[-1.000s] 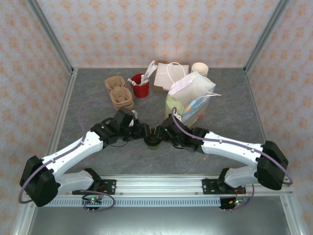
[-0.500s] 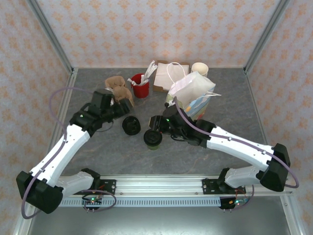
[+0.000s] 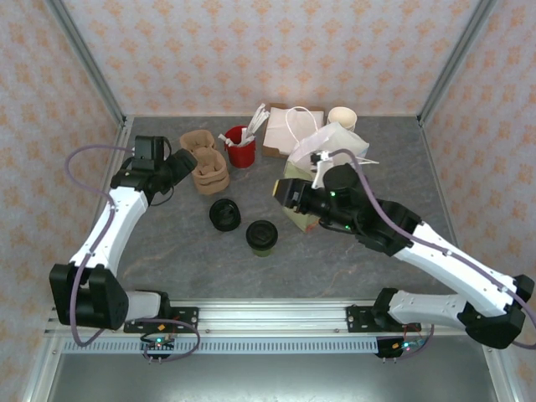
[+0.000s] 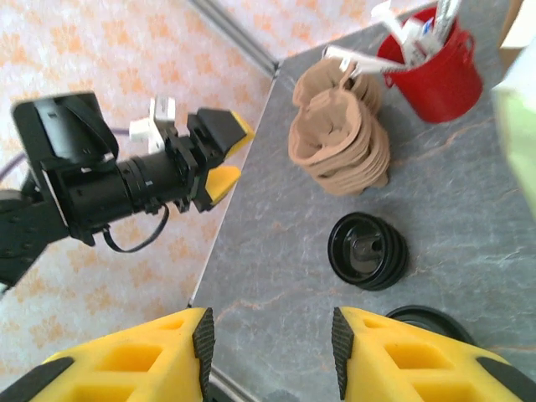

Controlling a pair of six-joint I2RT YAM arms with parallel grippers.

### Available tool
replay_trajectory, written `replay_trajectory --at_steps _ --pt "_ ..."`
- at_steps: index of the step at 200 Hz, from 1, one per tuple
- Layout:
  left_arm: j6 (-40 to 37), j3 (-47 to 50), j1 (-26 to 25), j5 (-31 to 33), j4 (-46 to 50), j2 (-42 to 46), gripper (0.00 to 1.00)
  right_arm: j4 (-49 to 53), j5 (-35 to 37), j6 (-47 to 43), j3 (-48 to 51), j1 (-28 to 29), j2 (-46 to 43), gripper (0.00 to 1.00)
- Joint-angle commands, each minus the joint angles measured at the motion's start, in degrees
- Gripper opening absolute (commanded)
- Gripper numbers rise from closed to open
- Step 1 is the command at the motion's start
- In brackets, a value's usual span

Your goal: Pack the takeout coffee

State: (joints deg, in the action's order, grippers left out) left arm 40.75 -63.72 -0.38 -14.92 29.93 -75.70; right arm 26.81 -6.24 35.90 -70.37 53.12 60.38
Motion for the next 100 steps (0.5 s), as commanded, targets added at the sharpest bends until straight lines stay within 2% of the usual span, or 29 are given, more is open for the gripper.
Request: replay_trajectory --at_steps 1,51,100 --pt "0.7 -1.4 1.1 -5.3 -3.7 -3.0 0.75 2.5 -1.6 -0.8 0.3 -3.5 -2.4 0.43" --pt "0.5 -3.2 1.1 -6.3 -5.1 -9.2 0.65 4.8 -3.5 -1.0 1.2 -7.8 -5.3 0.44" --pt "0.6 -3.7 1.1 -6.8 -5.8 -11.5 0.53 5.9 -3.7 -0.8 1.5 -9.1 -6.2 0.44"
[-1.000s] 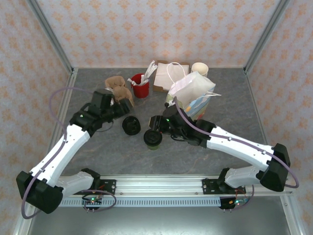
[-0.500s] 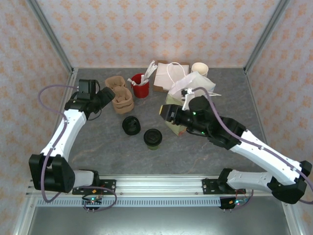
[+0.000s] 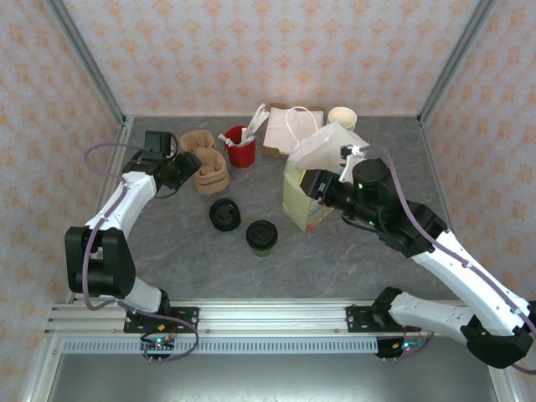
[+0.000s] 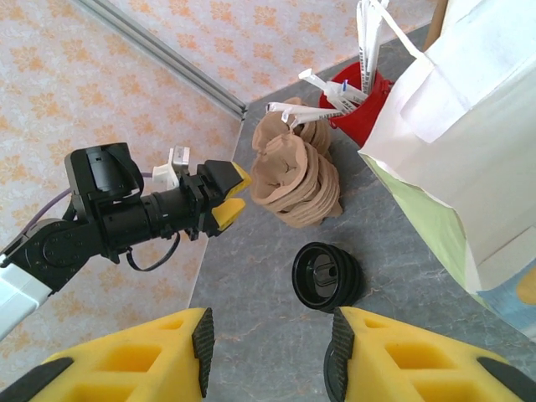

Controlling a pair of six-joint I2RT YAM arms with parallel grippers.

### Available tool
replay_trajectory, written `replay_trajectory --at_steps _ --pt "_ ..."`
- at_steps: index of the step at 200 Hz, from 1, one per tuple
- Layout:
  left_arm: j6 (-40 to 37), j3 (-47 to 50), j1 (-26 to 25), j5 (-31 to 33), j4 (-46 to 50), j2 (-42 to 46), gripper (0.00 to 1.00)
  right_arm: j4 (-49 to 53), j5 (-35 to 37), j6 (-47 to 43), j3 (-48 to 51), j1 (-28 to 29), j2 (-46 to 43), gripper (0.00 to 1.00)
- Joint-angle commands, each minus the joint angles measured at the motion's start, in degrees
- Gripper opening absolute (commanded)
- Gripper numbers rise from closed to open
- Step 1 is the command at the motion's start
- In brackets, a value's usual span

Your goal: Pack the takeout coffee

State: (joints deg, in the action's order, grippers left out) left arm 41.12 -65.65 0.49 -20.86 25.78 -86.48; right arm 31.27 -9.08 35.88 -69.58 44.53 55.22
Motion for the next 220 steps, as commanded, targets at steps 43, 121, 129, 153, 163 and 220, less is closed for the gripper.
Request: replay_trajectory --at_steps 43,121,129,153,163,220 --pt "0.9 -1.2 0.3 -1.6 -3.0 -1.8 0.45 1.4 -1.1 -0.8 0.5 -0.7 -1.1 0.44" --pt "1.1 -0.7 0.2 -2.0 -4.2 -3.3 0.3 1.0 -1.1 0.2 1.8 -0.8 -1.6 0.44" --pt "1.2 -0.6 0.2 -2.1 -4.4 -3.3 0.29 1.0 -0.9 0.2 1.8 -0.8 -1.6 0.44" --pt "1.8 -0.5 0.2 -2.3 -4.9 -3.7 0.25 1.1 -0.9 0.3 1.8 -0.8 -1.6 0.44" --pt "2.2 -0.5 0.2 -2.5 -5.3 -3.7 0.23 1.1 -0.9 0.4 1.7 -0.8 -1.7 0.44" --pt "4.2 -2.6 0.2 -4.3 -6.1 -2.1 0.09 1.2 -0.6 0.4 1.1 -0.8 -1.9 0.45"
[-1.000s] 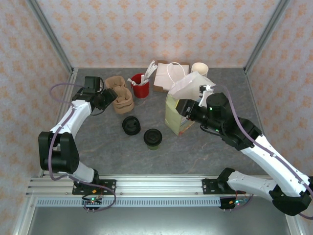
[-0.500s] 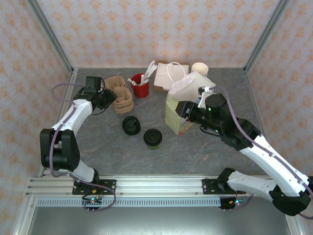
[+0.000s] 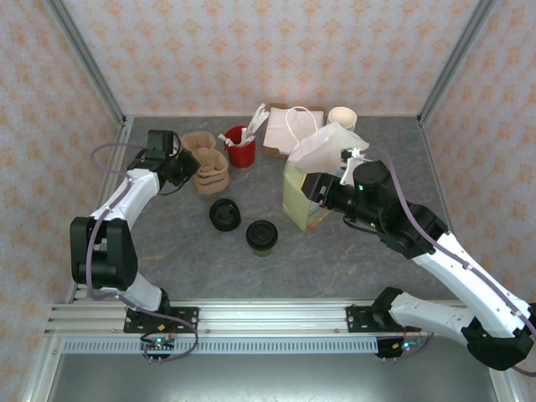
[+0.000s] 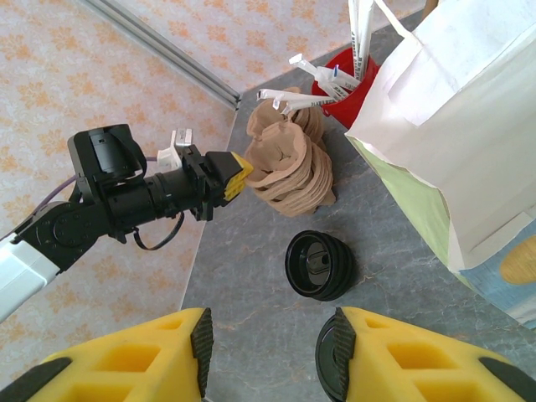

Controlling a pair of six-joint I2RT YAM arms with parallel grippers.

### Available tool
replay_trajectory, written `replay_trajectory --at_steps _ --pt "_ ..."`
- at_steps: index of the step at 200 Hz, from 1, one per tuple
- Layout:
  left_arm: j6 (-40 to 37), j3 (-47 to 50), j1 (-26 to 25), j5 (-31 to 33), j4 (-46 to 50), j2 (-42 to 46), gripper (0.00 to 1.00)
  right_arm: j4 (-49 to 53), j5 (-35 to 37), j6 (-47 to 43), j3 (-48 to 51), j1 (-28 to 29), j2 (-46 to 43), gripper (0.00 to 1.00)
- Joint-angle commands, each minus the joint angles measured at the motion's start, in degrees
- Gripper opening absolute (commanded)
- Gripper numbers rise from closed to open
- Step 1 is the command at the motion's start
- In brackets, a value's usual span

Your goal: Pack the takeout coffee

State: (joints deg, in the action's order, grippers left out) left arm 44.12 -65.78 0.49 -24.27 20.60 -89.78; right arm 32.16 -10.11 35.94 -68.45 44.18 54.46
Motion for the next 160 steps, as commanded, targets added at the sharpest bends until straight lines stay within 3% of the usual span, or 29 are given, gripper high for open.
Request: replay_trajectory --at_steps 1,70,117,160 --pt "1.2 -2.5 0.3 -0.9 -0.9 1.3 0.09 0.3 0.4 0.3 0.0 -0.4 -1.2 0.45" --pt "-1.0 -13.2 0.1 1.3 6.7 9.2 0.02 -2.4 -1.5 0.1 -1.1 -0.5 -0.6 0.45" --pt "-5.0 -19.3 -0.5 -7.4 10.8 15.4 0.0 -7.0 -4.7 -1.2 -1.2 -0.4 0.0 0.46" --pt "-5.6 -19.1 -5.2 -14.2 10.8 24.7 0.0 -16.4 -12.9 -3.2 -1.5 -0.4 2.3 0.47"
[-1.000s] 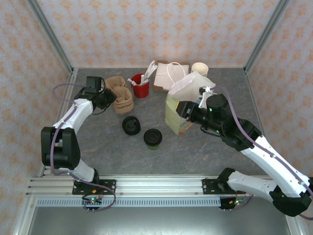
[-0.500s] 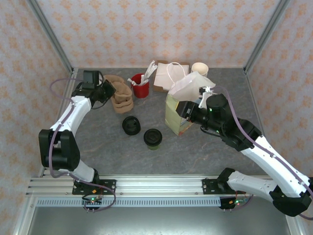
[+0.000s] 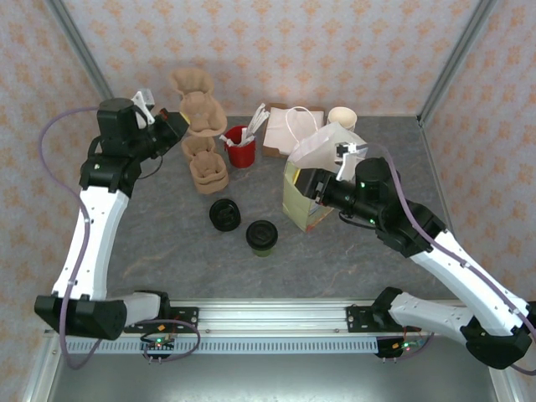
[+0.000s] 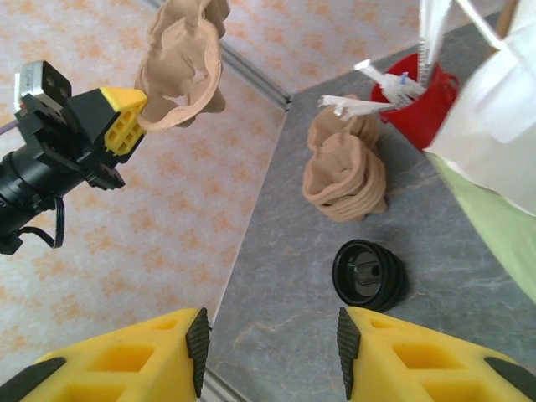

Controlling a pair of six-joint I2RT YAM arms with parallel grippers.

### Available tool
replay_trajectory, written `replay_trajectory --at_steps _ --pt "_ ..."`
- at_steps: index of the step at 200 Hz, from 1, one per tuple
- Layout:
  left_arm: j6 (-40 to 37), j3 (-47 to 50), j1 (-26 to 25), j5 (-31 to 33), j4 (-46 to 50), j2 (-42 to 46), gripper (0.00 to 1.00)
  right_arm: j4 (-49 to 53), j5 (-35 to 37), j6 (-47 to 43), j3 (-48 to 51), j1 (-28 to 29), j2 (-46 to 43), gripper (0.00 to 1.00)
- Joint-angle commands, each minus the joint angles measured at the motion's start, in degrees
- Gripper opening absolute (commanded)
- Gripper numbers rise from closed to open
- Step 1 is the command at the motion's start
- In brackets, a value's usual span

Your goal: Pack the takeout coffee

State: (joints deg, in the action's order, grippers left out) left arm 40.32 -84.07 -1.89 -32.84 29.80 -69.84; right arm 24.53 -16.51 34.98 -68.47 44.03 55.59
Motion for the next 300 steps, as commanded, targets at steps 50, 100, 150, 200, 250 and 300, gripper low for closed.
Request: replay_trajectory --at_steps 50,100,150,200,250,300 --pt "3.7 4.1 -9.0 -10.5 -5.1 12.6 0.0 -18.8 -13.8 -3.7 -2.7 -0.3 4.8 0.49" --pt "5.4 8.5 -13.0 -12.7 -8.5 16.3 0.0 -24.9 -16.9 -3.9 -3.2 -0.1 5.7 0.53" --pt "6.7 9.9 -14.6 -13.6 -11.1 16.7 0.0 -25.1 -17.3 -4.1 -4.6 0.4 7.3 0.54" --pt "6.3 9.3 -16.0 -13.7 -11.3 16.1 0.0 -24.4 -17.0 -4.5 -5.2 0.4 7.4 0.54" --pt "5.8 9.4 -17.2 -13.6 -11.2 15.5 0.0 -24.4 -17.6 -4.2 -5.7 0.4 8.0 0.46" --pt "4.2 8.9 -17.8 -13.4 -10.2 14.4 0.05 -23.3 -17.6 -4.9 -6.1 0.4 7.8 0.02"
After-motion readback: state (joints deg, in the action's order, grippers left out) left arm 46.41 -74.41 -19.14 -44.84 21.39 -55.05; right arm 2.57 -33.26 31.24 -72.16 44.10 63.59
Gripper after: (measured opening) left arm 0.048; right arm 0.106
